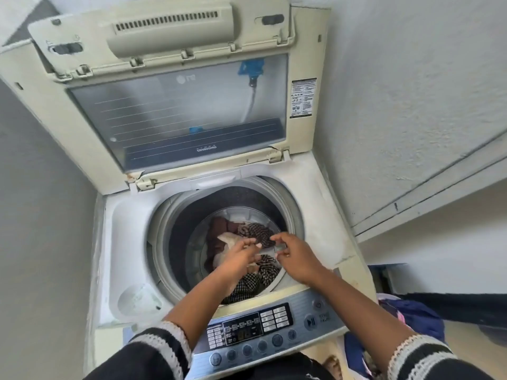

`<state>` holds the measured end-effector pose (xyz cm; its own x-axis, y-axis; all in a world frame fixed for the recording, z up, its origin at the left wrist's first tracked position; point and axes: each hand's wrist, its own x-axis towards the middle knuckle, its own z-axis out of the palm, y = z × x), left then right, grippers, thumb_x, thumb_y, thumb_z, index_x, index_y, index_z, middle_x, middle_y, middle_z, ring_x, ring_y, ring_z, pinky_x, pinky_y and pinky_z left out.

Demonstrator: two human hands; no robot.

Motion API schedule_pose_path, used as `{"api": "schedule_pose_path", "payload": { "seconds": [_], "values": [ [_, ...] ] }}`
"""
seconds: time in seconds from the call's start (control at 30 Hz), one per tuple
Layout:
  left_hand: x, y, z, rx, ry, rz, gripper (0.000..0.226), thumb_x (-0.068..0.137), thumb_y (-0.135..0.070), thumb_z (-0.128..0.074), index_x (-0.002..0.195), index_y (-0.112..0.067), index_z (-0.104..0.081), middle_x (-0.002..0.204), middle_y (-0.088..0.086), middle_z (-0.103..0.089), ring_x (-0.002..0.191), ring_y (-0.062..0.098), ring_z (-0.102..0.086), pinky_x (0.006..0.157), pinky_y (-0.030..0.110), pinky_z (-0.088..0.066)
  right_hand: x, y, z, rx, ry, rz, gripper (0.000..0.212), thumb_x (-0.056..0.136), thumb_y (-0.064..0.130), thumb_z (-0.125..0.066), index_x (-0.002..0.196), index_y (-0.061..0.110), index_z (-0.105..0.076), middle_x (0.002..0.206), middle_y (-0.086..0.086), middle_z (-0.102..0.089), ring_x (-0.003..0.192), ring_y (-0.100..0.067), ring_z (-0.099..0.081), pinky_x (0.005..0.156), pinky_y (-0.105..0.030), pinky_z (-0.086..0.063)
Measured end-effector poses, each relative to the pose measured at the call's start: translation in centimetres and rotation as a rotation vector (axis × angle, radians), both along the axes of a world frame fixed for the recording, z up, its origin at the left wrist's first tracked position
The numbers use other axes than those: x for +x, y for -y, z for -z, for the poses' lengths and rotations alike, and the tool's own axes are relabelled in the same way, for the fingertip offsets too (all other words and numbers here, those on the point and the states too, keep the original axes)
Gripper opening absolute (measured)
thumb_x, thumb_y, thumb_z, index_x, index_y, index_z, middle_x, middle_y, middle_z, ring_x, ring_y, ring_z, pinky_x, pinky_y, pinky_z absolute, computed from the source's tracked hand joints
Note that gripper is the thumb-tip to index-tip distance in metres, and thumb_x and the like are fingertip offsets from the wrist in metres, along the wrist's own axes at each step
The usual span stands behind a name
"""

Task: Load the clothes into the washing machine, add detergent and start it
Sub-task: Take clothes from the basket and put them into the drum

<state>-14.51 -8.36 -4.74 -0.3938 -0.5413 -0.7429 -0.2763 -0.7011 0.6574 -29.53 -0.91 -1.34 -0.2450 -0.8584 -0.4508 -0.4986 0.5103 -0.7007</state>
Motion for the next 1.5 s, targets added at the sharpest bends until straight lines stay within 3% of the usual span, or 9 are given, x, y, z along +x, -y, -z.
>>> {"api": "schedule_pose_path", "payload": {
  "seconds": [0.27,0.57,0.73,0.87,1.03,1.17,1.3,1.4,1.5],
  "values": [
    [-2.2,-6.5,-7.1,-0.191,-0.204,0.233,0.033,0.093,-0.014,-0.063,0.126,-0.015,-0.056,0.123,0.011,-0.065,0.111,0.024,-0.066,0.098,0.037,-0.053,-3.1,-8.9,-4.4,-0.39,-0.16,0.132,0.022,0.091,0.011,-0.057,0.106,0.025,-0.066,0.102,0.017,-0.061,0.078,-0.004,-0.06,0.071,-0.021,-0.05],
    [-15.7,-14.1,-10.0,-0.4,-0.209,0.617,0.028,0.096,-0.007,-0.058,0.124,-0.012,-0.057,0.123,0.003,-0.064,0.114,0.014,-0.061,0.093,0.018,-0.049,-10.4,-20.6,-3.5,-0.478,-0.205,0.466,0.026,0.085,-0.001,-0.061,0.1,0.018,-0.069,0.096,0.01,-0.062,0.085,0.0,-0.06,0.072,-0.014,-0.047],
    [-22.0,-20.6,-8.7,-0.443,-0.13,0.8,0.025,0.097,-0.018,-0.058,0.121,-0.024,-0.059,0.116,-0.013,-0.064,0.102,-0.005,-0.06,0.079,0.004,-0.045,-14.1,-28.7,0.1,-0.339,-0.294,0.599,0.025,0.079,-0.002,-0.061,0.099,0.012,-0.07,0.093,0.001,-0.065,0.083,0.006,-0.048,0.078,-0.002,-0.037],
    [-25.4,-25.4,-5.5,-0.358,-0.054,0.891,0.019,0.097,-0.013,-0.056,0.109,-0.026,-0.061,0.104,-0.018,-0.065,0.09,-0.012,-0.06,0.073,0.0,-0.043,-16.9,-35.2,5.6,-0.102,-0.114,0.615,0.03,0.081,0.005,-0.063,0.109,0.014,-0.069,0.109,-0.003,-0.063,0.094,-0.015,-0.061,0.085,-0.032,-0.053],
    [-28.6,-29.5,1.3,-0.346,0.081,1.028,0.017,0.096,0.001,-0.053,0.104,-0.014,-0.056,0.093,-0.013,-0.058,0.078,-0.01,-0.057,0.069,0.0,-0.042,-19.9,-41.8,12.3,0.254,0.017,0.552,0.03,0.087,0.009,-0.061,0.117,0.013,-0.063,0.118,-0.008,-0.056,0.104,-0.027,-0.06,0.09,-0.036,-0.049],
    [-30.3,-31.3,8.9,-0.383,0.199,1.144,0.018,0.095,-0.001,-0.055,0.111,-0.009,-0.056,0.093,-0.01,-0.053,0.084,0.002,-0.052,0.069,0.003,-0.041,-21.8,-44.9,19.4,0.457,0.076,0.406,0.03,0.093,0.013,-0.056,0.122,0.006,-0.058,0.13,-0.015,-0.051,0.12,-0.033,-0.052,0.095,-0.033,-0.04],
    [-31.3,-32.2,16.3,-0.401,0.312,1.253,0.035,0.093,-0.015,-0.061,0.128,-0.01,-0.054,0.122,0.004,-0.052,0.11,0.018,-0.054,0.085,0.021,-0.04,-23.9,-44.8,26.0,0.577,0.087,0.3,0.04,0.094,0.019,-0.055,0.132,0.012,-0.05,0.141,-0.016,-0.042,0.127,-0.033,-0.047,0.097,-0.035,-0.043],
    [-32.1,-32.7,20.7,-0.383,0.347,1.305,0.039,0.093,-0.018,-0.06,0.131,-0.014,-0.053,0.13,0.007,-0.048,0.116,0.021,-0.052,0.091,0.022,-0.039,-25.5,-43.8,30.4,0.64,-0.008,0.218,0.052,0.093,0.019,-0.057,0.143,0.023,-0.042,0.151,-0.013,-0.032,0.13,-0.034,-0.047,0.098,-0.04,-0.046],
    [-33.0,-32.7,24.5,-0.412,0.355,1.343,0.037,0.094,-0.02,-0.059,0.13,-0.015,-0.053,0.128,0.008,-0.049,0.11,0.02,-0.054,0.087,0.021,-0.039,-27.2,-42.7,34.3,0.682,-0.193,-0.038,0.056,0.092,0.023,-0.058,0.145,0.035,-0.042,0.163,-0.011,-0.007,0.146,-0.036,-0.022,0.115,-0.049,-0.029]
  ]
}}
